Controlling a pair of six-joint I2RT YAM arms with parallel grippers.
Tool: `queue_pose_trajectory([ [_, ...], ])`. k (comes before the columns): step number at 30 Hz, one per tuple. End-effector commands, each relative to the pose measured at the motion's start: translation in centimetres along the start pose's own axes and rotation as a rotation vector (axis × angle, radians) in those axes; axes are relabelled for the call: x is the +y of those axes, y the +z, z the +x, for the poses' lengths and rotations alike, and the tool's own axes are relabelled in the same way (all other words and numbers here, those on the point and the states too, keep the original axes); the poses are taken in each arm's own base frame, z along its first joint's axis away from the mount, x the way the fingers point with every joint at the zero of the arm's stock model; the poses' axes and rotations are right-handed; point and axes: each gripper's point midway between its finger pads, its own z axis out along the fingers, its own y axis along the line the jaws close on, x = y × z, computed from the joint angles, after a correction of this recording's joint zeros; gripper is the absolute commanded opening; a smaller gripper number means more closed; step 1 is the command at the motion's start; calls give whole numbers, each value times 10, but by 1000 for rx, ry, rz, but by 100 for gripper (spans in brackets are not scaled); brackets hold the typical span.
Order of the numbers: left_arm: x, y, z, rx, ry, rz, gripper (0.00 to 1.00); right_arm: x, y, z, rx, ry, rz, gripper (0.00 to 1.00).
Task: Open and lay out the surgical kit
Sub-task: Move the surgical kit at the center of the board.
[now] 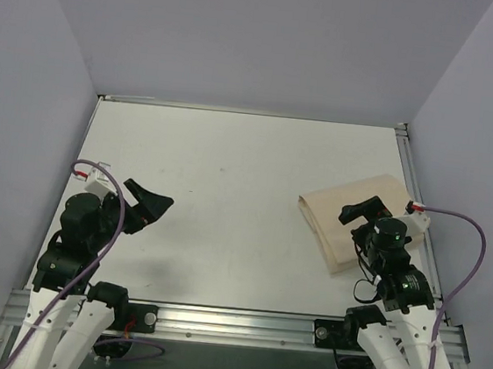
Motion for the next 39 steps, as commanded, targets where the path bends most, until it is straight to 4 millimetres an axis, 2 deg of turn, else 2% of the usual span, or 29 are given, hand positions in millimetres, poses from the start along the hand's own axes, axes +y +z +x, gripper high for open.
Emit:
queue_pose_trajectory([
  [1, -34, -1, -2, 23, 39, 170, 94, 10, 2, -24, -79, -13, 9, 100],
  [2, -37, 0, 0, 39, 42, 184, 94, 16, 12, -27, -73, -36, 22, 99],
  [4, -41, 5, 5, 89, 57, 205, 94, 16, 22, -32, -79, -82, 67, 92],
  [6, -41, 11, 8, 123, 66, 201, 94, 10, 38, -46, -124, -111, 171, 64],
  [7, -46, 11, 9, 137, 78, 222, 98, 4, 42, -53, -152, -99, 229, 47],
  [8, -47, 13, 10, 152, 81, 230, 100, -14, 50, -51, -144, -109, 343, 26],
  [9, -46, 18, 13, 179, 79, 229, 93, -23, 50, -70, -219, -93, 430, 17],
  [10, -50, 18, 15, 201, 90, 251, 82, -33, 53, -75, -242, -61, 492, 11],
  [11, -52, 19, 16, 218, 94, 256, 77, -58, 57, -81, -247, -60, 604, 0],
  [13, -50, 26, 21, 268, 97, 239, 63, -89, 60, -89, -258, -43, 715, 0],
  [14, -56, 25, 17, 269, 108, 247, 54, -108, 63, -91, -247, -31, 771, 0],
  [15, -55, 29, 20, 294, 117, 239, 53, -136, 61, -94, -236, 14, 842, 0],
  [16, -56, 30, 19, 299, 122, 236, 52, -150, 60, -93, -225, 32, 882, 0],
  [17, -63, 31, 12, 296, 138, 237, 52, -180, 52, -89, -218, 66, 1004, 0],
  [19, -64, 32, 11, 298, 146, 240, 52, -189, 49, -88, -228, 60, 1044, 0],
  [21, -67, 35, 10, 311, 150, 242, 57, -204, 48, -83, -218, 88, 1085, 0],
  [24, -67, 40, 11, 332, 153, 235, 66, -230, 63, -59, -117, 136, 1092, 0],
  [25, -68, 42, 10, 333, 152, 238, 67, -243, 75, -53, -98, 153, 1094, 0],
  [28, -71, 49, 7, 325, 146, 244, 69, -253, 102, -32, 39, 104, 1063, 0],
  [31, -69, 59, 4, 319, 153, 214, 69, -250, 133, -22, 140, 38, 963, 0],
  [33, -63, 70, 4, 331, 153, 181, 69, -233, 154, -17, 202, -2, 855, 0],
  [34, -59, 74, 2, 323, 156, 157, 69, -231, 160, -13, 234, -48, 845, 0],
  [35, -54, 81, 4, 340, 153, 128, 69, -217, 169, -8, 253, -108, 812, 0],
  [36, -52, 83, 5, 344, 155, 114, 69, -210, 175, -8, 262, -150, 797, 0],
  [37, -49, 87, 4, 343, 151, 90, 69, -201, 190, -13, 264, -187, 774, 0],
  [39, -41, 91, 10, 378, 117, 35, 69, -184, 204, -4, 302, -237, 731, 0],
])
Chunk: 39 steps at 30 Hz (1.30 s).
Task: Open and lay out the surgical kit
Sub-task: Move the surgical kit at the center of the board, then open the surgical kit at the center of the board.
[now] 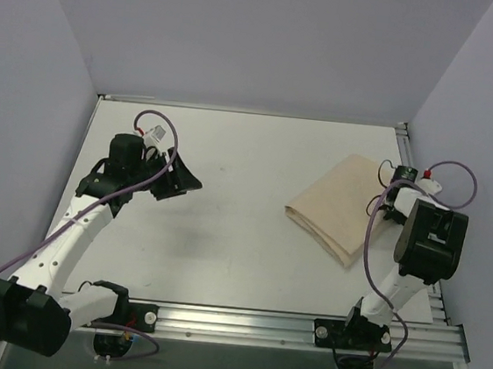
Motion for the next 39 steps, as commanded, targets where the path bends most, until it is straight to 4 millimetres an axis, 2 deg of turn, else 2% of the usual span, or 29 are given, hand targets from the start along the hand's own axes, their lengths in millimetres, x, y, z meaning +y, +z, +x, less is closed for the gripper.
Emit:
queue_pose_trajectory([
  [1, -4, 2, -12, -19, 0, -41, 69, 71, -5, 55, 182, -200, -230, 0],
  [2, -5, 4, -12, -6, -14, -47, 69, 81, -6, 59, 191, -215, -244, 0],
  [3, -6, 4, -12, 3, -25, -54, 68, 99, -15, 70, 195, -270, -271, 0],
  [4, -4, 3, -6, 32, -45, -78, 68, 105, -17, 84, 232, -319, -272, 0],
  [5, -9, 1, -12, 30, -45, -86, 69, 126, -27, 79, 231, -332, -321, 0],
  [7, -5, -6, -8, 65, -55, -137, 69, 139, -47, 77, 243, -355, -359, 0],
  [9, -10, -14, -14, 75, -56, -171, 73, 156, -65, 60, 229, -334, -446, 2],
  [10, -11, -14, -15, 80, -40, -173, 74, 149, -69, 54, 241, -348, -425, 6],
  [11, -9, -13, -15, 93, -42, -184, 75, 151, -75, 35, 213, -335, -411, 17],
  [13, -10, -13, -17, 109, -9, -189, 82, 135, -82, 18, 225, -324, -399, 29],
  [14, -7, -9, -16, 129, -5, -202, 82, 130, -87, 11, 223, -311, -405, 46],
  [15, -3, -9, -14, 147, -1, -218, 83, 124, -92, 10, 241, -303, -418, 52],
  [16, -5, -8, -17, 149, 27, -216, 84, 114, -106, 1, 243, -294, -444, 60],
  [18, -3, -6, -17, 178, 38, -223, 84, 98, -117, -6, 258, -263, -468, 69],
  [19, -5, -5, -18, 180, 57, -216, 84, 95, -138, -8, 261, -245, -547, 74],
  [20, -8, -6, -19, 181, 65, -203, 85, 97, -150, -5, 261, -256, -612, 79],
  [21, -10, -5, -19, 184, 74, -191, 85, 104, -163, 2, 272, -262, -695, 79],
  [22, -10, -5, -19, 186, 87, -184, 85, 109, -180, 19, 325, -279, -801, 79],
  [24, -10, -5, -19, 189, 98, -184, 85, 114, -193, 36, 339, -314, -870, 77],
  [25, -9, -5, -18, 194, 102, -184, 85, 117, -198, 36, 321, -308, -913, 76],
  [27, -7, -3, -15, 208, 98, -185, 85, 111, -194, 49, 352, -306, -914, 76],
  [29, -5, -1, -13, 219, 98, -185, 85, 116, -198, 60, 383, -323, -974, 75],
  [31, -3, 1, -11, 222, 91, -190, 85, 118, -189, 68, 400, -346, -966, 72],
  [36, -6, 0, -18, 218, 108, -198, 85, 121, -178, 68, 368, -372, -953, 70],
  [39, -7, -1, -19, 213, 111, -198, 85, 123, -173, 74, 387, -380, -951, 67],
])
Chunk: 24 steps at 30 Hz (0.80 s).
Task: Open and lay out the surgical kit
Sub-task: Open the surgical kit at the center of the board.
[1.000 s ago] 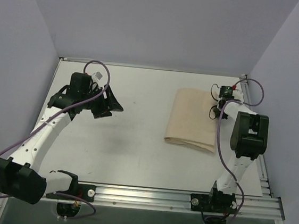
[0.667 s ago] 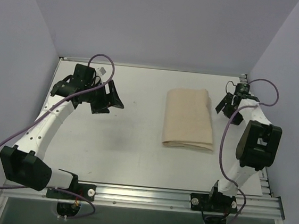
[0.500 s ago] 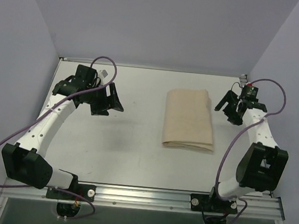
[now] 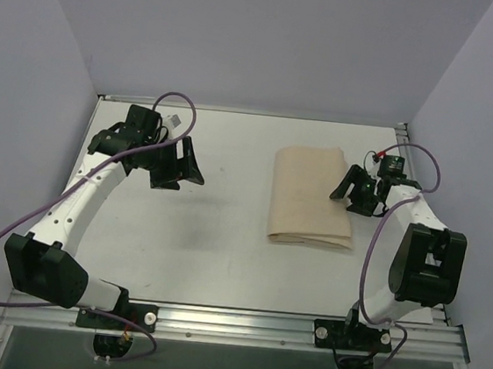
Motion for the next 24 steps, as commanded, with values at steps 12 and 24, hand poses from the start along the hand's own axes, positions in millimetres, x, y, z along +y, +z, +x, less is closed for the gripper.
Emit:
queue_pose_trajectory([
  [12, -10, -4, -10, -15, 39, 22, 85, -5, 13, -20, -3, -146, 132, 65],
  [24, -2, -3, -10, -38, 22, -17, 84, 87, -18, -37, -82, -262, 55, 0],
])
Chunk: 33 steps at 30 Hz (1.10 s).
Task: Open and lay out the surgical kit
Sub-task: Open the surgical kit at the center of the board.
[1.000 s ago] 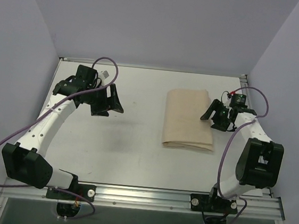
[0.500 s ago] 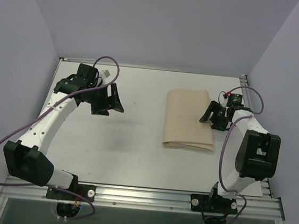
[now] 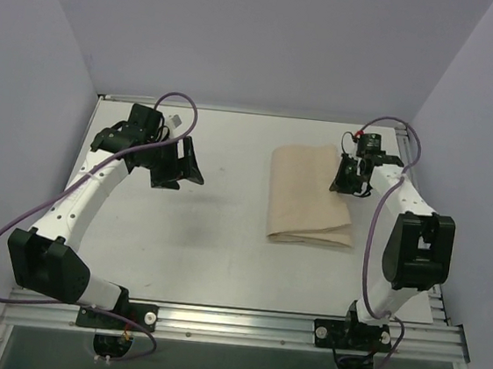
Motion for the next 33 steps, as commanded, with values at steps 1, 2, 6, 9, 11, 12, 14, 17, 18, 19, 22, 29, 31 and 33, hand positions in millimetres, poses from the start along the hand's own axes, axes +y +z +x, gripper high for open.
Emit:
queue_pose_trajectory([
  [1, 1, -10, -11, -65, 18, -34, 83, 69, -38, -25, -88, -88, -73, 0],
  [2, 5, -11, -11, -73, 15, -57, 82, 103, -41, -15, -77, -118, -118, 0],
  [6, 23, -13, -12, -93, -15, -153, 82, 204, -41, 18, -34, -200, -289, 0],
  [9, 34, -18, -16, -120, -53, -213, 82, 267, -19, 64, 61, -265, -370, 0],
  [11, 40, -23, -19, -139, -80, -242, 82, 296, -24, 74, 75, -295, -426, 10],
  [12, 43, -23, -19, -144, -104, -252, 84, 301, -23, 85, 98, -311, -416, 36],
  [14, 49, -25, -19, -148, -136, -275, 87, 293, -27, 78, 59, -306, -379, 64],
  [17, 56, -20, -19, -145, -170, -281, 95, 248, -41, 42, -36, -278, -306, 98],
  [18, 53, -16, -18, -128, -166, -258, 97, 229, -49, 30, -53, -260, -270, 98],
  [19, 54, -9, -18, -107, -166, -252, 97, 193, -46, 7, -71, -213, -202, 98],
  [22, 47, 12, -26, -70, -145, -190, 97, 116, -48, -11, -80, -152, -7, 98],
  [29, 34, 59, -42, -2, -168, -114, 95, -20, -58, -37, -134, 80, 262, 80],
  [31, 41, 71, -42, 18, -172, -156, 95, -45, -56, -34, -127, 141, 312, 65],
  [33, 54, 73, -44, 34, -185, -236, 96, -63, -48, -33, -110, 205, 329, 26],
])
